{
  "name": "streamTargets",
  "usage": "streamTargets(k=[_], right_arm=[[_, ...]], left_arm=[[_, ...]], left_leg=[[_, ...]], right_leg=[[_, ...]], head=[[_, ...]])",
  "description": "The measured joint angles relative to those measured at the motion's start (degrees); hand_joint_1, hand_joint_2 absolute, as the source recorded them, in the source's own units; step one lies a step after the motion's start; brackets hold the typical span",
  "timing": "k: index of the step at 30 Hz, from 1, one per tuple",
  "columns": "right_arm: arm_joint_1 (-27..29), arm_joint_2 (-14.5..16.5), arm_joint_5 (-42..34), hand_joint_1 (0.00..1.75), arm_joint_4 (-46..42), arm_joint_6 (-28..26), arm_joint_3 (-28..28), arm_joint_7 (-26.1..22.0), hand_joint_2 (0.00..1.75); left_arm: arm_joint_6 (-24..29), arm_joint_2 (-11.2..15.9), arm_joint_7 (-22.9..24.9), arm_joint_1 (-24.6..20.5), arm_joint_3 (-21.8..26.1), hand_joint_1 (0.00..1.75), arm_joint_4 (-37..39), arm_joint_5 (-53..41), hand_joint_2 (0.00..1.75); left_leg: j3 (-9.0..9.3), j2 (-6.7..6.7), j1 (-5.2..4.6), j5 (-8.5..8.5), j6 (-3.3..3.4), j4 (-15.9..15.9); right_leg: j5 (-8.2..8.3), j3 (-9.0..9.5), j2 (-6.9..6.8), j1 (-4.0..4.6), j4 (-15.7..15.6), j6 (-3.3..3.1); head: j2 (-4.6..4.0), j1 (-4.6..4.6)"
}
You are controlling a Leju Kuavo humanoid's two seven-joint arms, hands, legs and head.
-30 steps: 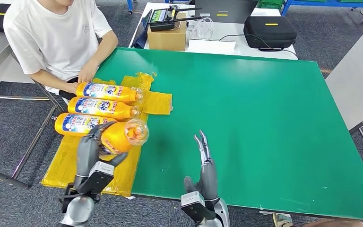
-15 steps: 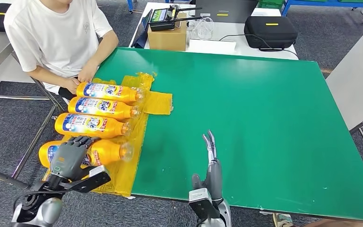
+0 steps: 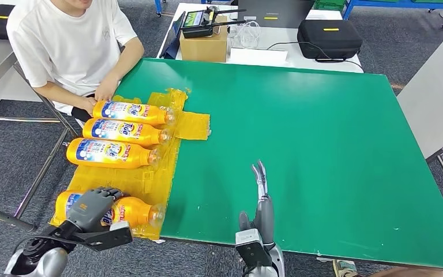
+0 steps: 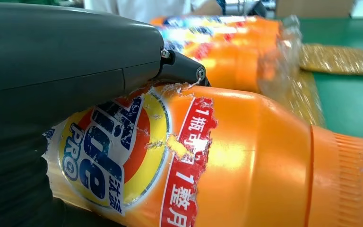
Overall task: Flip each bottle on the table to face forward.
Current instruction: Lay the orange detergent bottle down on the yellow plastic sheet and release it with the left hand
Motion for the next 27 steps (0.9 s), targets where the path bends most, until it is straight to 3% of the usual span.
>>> streamTargets(k=[4,7,9,14,20,27], right_arm=[[0.00,-0.10,0.04,0.00,0.02,0.32,0.66,0.00,0.00],[-0.02,-0.12,-0.04,0.00,0.13,0.41,0.98,0.00,0.00],[-0.05,-0.15,-0.20,0.00,0.26,0.59,1.22,0.00,0.00],[-0.28,-0.30,-1.25,0.00,0.77,1.32,1.72,0.00,0.00],[-1.19,-0.34,-1.93,0.00,1.71,1.52,2.39,0.00,0.00],[-1.39,-0.34,-2.40,0.00,2.25,1.30,2.71,0.00,0.00]], left_arm=[[1.88,-0.93,-1.03,-2.90,-2.70,0.88,4.88,0.88,1.75],[2.21,-1.83,-1.42,-4.94,-4.15,0.25,7.91,1.83,1.75],[2.08,-2.32,-1.29,-6.22,-4.88,0.06,9.69,2.33,1.75],[-0.33,-2.68,1.23,-9.58,-7.05,0.00,15.50,1.98,1.75],[-2.80,-2.66,0.72,-13.73,-8.54,0.00,22.73,4.44,1.75],[-3.72,-2.51,-0.55,-14.63,-8.63,0.00,24.65,7.63,1.75]], left_leg=[[0.05,-0.12,-0.03,0.00,0.00,0.00],[0.13,-0.15,-0.03,0.01,0.00,0.00],[0.18,-0.15,-0.03,0.01,0.00,0.00],[0.41,-0.30,-0.05,0.01,0.00,-0.02],[0.87,-0.81,-0.15,0.02,0.01,-0.10],[1.28,-0.81,-0.14,0.07,0.00,-0.12]], right_leg=[[0.00,0.12,-0.11,-0.03,0.00,0.00],[0.00,0.22,-0.15,-0.04,0.00,0.00],[0.00,0.29,-0.14,-0.04,0.00,0.00],[-0.02,0.64,-0.30,-0.08,-0.01,-0.01],[-0.19,1.32,-0.80,-0.17,-0.06,-0.06],[-0.21,1.74,-0.78,-0.16,-0.03,-0.06]], head=[[0.00,-0.01],[0.00,-0.02],[0.00,-0.02],[0.00,-0.02],[0.00,-0.02],[0.00,-0.05]])
